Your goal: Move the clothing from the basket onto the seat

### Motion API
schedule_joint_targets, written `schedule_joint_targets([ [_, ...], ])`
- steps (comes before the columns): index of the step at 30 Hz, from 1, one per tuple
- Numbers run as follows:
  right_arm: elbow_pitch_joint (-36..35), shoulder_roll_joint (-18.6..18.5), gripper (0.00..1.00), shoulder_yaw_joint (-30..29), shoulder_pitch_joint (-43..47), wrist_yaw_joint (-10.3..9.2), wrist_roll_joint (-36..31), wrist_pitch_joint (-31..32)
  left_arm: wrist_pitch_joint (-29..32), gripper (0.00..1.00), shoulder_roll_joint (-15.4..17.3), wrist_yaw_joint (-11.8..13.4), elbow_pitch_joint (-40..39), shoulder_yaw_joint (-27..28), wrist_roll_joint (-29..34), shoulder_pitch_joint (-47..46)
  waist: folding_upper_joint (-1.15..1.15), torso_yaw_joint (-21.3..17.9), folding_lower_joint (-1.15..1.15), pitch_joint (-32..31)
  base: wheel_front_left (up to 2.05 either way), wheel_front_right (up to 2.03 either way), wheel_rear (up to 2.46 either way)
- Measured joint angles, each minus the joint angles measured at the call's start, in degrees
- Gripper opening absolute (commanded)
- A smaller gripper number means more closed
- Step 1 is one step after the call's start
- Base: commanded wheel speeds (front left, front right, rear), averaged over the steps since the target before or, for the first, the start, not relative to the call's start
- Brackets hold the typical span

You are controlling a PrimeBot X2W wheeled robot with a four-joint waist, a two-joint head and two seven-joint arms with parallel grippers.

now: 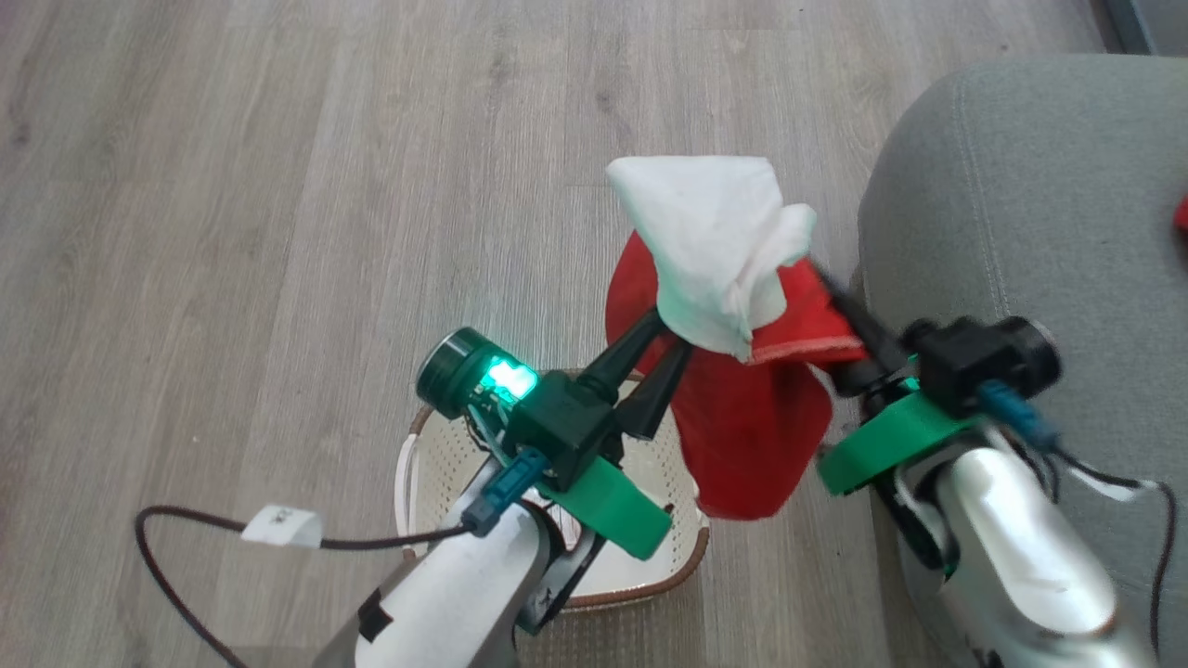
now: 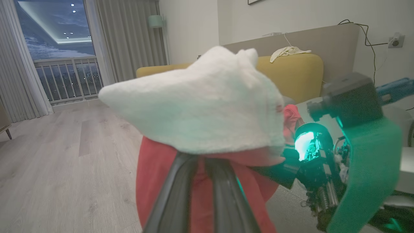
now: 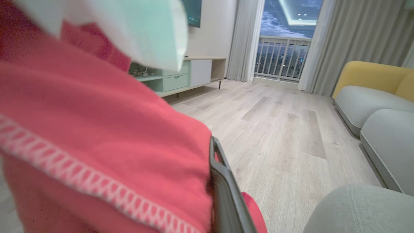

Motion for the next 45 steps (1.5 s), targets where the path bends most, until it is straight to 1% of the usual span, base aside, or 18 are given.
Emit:
schedule_joint_targets([
  [2,-1.7,0.8,0.00,-2.8,0.8,0.00,0.8,0.0,0.0,0.00,0.0,-0.1,0.1,0.5,0.0,0.1,0.00,0.1,0.00,0.1,0.00,0.00,0.00],
  [5,-4.0,1.8,0.00,-5.3,1.4,0.00,1.9,0.0,0.0,0.00,0.0,-0.6,0.5,1.5,0.0,0.4,0.00,0.1,0.00,0.2,0.00,0.00,0.00],
  [9,-6.4,2.8,0.00,-8.3,2.4,0.00,3.2,0.0,0.0,0.00,0.0,-2.1,2.6,1.6,0.0,2.0,0.00,-0.1,0.00,0.3,0.00,0.00,0.00],
  [16,-7.6,3.7,0.00,-9.4,3.4,0.01,5.2,0.0,-0.2,0.00,-0.1,-3.6,6.3,0.9,0.1,2.4,0.00,-0.5,0.00,0.5,0.00,0.00,0.00],
  [17,-7.7,3.7,0.00,-9.4,3.5,0.01,5.3,0.0,-0.2,0.05,-0.1,-3.9,6.9,0.7,0.1,2.4,0.00,-0.6,0.00,0.6,0.00,0.00,0.00],
  [19,-7.7,3.7,0.00,-9.4,3.5,0.00,5.3,0.0,-0.2,0.47,-0.1,-5.0,8.7,-0.3,0.1,2.3,0.00,-0.8,0.00,0.6,0.00,0.00,0.00],
  [20,-7.7,3.7,0.00,-9.6,3.5,0.00,5.3,0.0,-0.2,1.00,-0.1,-5.5,9.6,-0.6,0.1,2.4,0.00,-0.8,0.00,0.6,0.00,0.00,0.00],
  [25,-7.7,3.4,0.00,-9.9,3.5,0.00,4.6,0.0,-0.2,1.00,-0.1,-5.7,13.1,-0.5,0.0,2.4,0.00,-1.2,0.00,0.5,0.00,0.00,0.00],
  [29,-7.8,3.2,0.00,-11.0,3.5,0.00,4.3,0.0,-0.2,1.00,-0.1,-6.3,15.0,-0.4,0.0,2.5,0.00,-1.4,0.00,0.2,0.00,0.00,0.00],
  [35,-9.1,2.1,0.00,-13.9,3.7,0.00,4.3,0.0,-0.2,1.00,-0.1,-6.7,16.1,-0.2,0.1,4.4,0.00,-1.7,0.00,0.0,0.00,0.00,0.00],
  [38,-9.4,1.2,0.00,-15.2,3.9,0.00,4.2,0.0,-0.2,1.00,-0.1,-8.1,16.5,-0.4,0.1,5.3,0.00,-1.8,0.00,-0.1,0.00,0.00,0.00],
  [43,-10.1,0.6,0.00,-16.9,4.8,0.00,4.2,0.0,-0.2,1.00,0.0,-8.2,16.6,-0.4,1.1,6.5,0.00,-2.1,0.00,-0.2,0.00,0.00,0.00],
  [45,-10.4,0.6,0.00,-18.0,5.7,0.00,4.2,0.0,-0.2,1.00,0.0,-8.6,16.5,-0.4,1.1,7.3,0.00,-2.2,0.00,-0.1,0.00,0.00,0.00],
])
